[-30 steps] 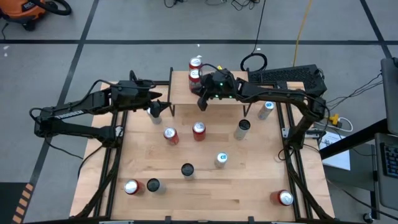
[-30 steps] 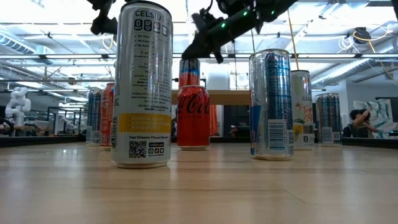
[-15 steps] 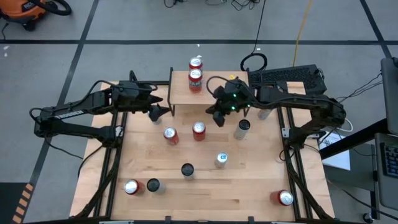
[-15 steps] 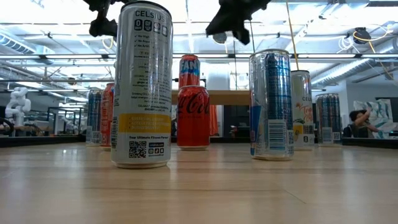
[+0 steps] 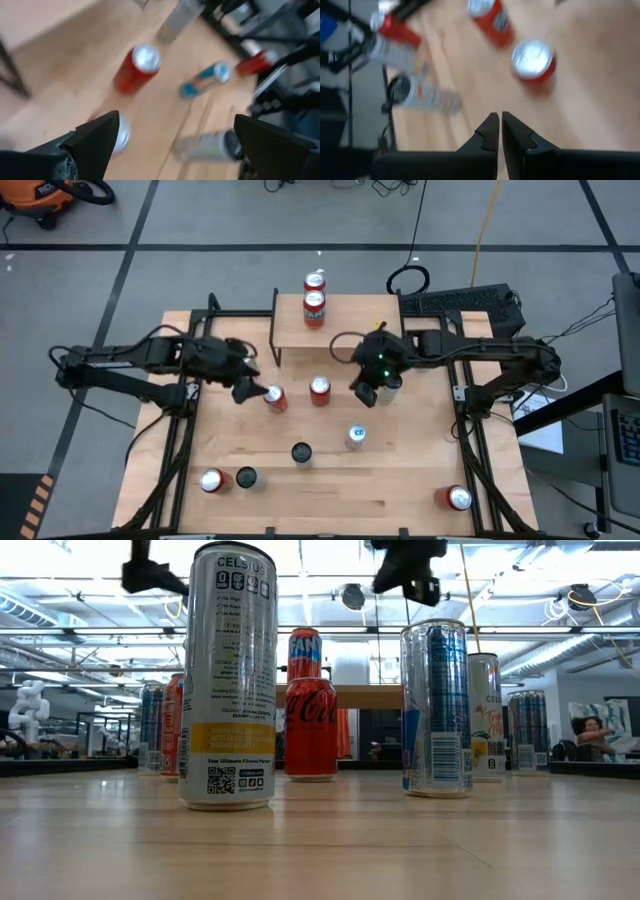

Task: Place canned beverage on shelf
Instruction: Put the bottom right red-black soda can on the shelf

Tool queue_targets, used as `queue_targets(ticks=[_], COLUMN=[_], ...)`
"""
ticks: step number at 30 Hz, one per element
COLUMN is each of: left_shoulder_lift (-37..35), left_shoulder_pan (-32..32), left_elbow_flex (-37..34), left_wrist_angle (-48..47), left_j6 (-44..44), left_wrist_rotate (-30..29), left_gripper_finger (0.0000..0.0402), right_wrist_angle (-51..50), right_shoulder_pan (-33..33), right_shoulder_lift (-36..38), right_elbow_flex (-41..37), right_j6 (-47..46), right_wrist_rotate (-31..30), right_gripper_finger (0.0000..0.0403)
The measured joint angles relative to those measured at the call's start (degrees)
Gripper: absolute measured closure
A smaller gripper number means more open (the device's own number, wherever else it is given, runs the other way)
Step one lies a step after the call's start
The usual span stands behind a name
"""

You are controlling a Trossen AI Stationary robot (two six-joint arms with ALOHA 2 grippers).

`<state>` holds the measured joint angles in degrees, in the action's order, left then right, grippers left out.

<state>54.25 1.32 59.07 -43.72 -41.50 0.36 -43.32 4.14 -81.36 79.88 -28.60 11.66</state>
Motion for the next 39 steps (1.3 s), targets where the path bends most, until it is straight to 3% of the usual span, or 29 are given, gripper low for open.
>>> queue_targets(ticks=[6,13,23,26,35,39], left_shoulder_lift=[2.3,6.5,12.4,12.9,12.7,12.7], left_shoulder_pan=[-4.7,-7.0,-7.1,-7.1,-7.1,-7.0], left_elbow_flex=[0.0,0.0,0.0,0.0,0.9,0.9], left_wrist_angle=[-9.4,-9.3,-9.3,-9.3,-8.7,-7.5], left_j6=[-1.7,7.5,6.1,5.6,2.4,0.1], left_wrist_rotate=[-5.2,-4.9,-3.2,-3.1,-5.5,-7.5], left_gripper_finger=[0.0004,0.0004,0.0004,0.0004,0.0004,0.0004], right_wrist_angle=[-5.4,-3.4,-1.0,-1.1,-1.5,-7.9], right_shoulder_pan=[-6.3,-16.3,-26.7,-28.3,-28.4,-26.2], right_shoulder_lift=[0.0,0.0,0.0,0.0,0.7,2.5], right_elbow_flex=[0.0,0.0,0.0,0.0,0.0,0.2], right_j6=[-7.0,-13.3,-22.7,-23.0,-26.4,-30.6], right_wrist_rotate=[3.1,-2.3,-12.0,-14.6,-13.9,-13.1], right_gripper_finger=[0.0403,0.0403,0.0403,0.0403,0.0403,0.0403])
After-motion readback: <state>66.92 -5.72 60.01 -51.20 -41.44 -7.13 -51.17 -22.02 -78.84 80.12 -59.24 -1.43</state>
